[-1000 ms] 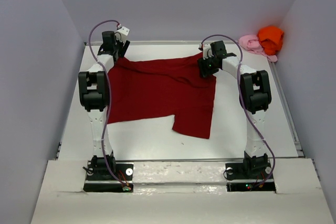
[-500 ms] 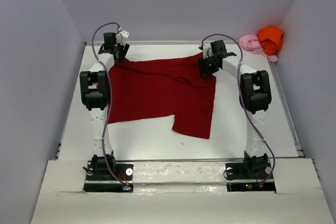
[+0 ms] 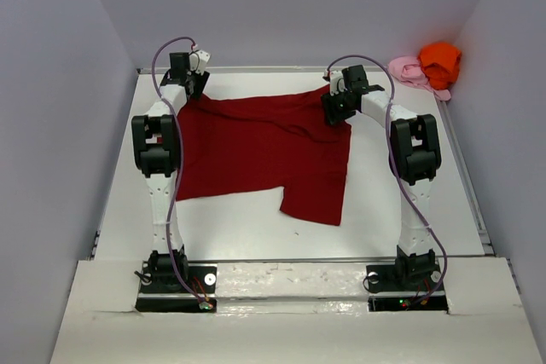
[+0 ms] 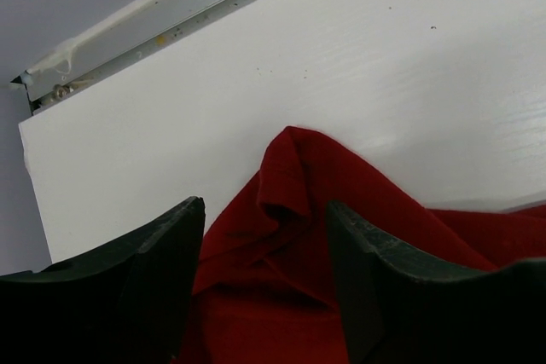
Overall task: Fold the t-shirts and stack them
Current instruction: Fold the tshirt
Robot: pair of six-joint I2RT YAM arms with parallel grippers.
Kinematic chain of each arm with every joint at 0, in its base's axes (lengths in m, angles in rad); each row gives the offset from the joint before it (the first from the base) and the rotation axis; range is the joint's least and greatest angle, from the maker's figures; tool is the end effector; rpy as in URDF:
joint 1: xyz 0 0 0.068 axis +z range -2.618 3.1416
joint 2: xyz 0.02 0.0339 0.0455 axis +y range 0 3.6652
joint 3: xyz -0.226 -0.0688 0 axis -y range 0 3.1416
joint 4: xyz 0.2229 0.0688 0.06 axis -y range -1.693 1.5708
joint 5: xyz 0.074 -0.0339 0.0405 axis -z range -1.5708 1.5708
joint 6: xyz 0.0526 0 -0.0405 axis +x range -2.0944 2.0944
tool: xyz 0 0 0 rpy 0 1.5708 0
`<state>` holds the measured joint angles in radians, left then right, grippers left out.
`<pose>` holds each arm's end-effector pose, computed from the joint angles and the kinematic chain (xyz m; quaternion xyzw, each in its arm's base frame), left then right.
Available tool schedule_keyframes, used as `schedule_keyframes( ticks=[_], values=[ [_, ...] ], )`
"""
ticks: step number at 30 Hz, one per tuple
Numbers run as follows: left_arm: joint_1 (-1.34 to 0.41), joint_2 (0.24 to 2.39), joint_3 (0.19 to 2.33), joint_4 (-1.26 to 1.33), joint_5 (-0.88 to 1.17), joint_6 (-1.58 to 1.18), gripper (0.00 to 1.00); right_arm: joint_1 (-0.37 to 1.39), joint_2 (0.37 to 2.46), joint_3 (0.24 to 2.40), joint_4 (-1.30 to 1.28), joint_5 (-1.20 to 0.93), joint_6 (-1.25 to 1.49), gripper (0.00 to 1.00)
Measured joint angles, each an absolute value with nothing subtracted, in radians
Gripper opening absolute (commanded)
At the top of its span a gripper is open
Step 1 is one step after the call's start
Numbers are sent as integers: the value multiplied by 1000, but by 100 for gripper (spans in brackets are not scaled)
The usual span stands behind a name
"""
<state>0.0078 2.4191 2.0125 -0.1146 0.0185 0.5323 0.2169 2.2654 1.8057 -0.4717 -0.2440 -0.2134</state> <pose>0.5278 0.0031 0.1669 0.2288 0.8346 0.1259 0.4850 0.4520 0.1126 0.1417 -0.2385 0.9124 0.1161 0.3117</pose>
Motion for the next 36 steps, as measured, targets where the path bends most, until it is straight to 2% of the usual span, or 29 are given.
schedule_keyframes(
  ticks=[5, 10, 22, 25, 28, 36],
  values=[
    [8, 2427, 2040, -123, 17, 534, 54, 217, 2265, 1806, -472, -244, -213, 56],
    [4, 2436, 2068, -130, 15, 541, 50, 217, 2265, 1806, -472, -244, -214, 55],
    [-35, 2503, 2141, -214, 15, 554, 52, 217, 2265, 1806, -472, -244, -213, 56],
    [-35, 2504, 2141, -218, -2, 555, 56, 217, 2265, 1806, -472, -244, -214, 56],
    [-34, 2503, 2127, -191, -19, 560, 59, 217, 2265, 1806, -472, -244, -214, 55],
    [-30, 2484, 2052, -112, -58, 561, 59, 217, 2265, 1806, -472, -244, -214, 55]
  ],
)
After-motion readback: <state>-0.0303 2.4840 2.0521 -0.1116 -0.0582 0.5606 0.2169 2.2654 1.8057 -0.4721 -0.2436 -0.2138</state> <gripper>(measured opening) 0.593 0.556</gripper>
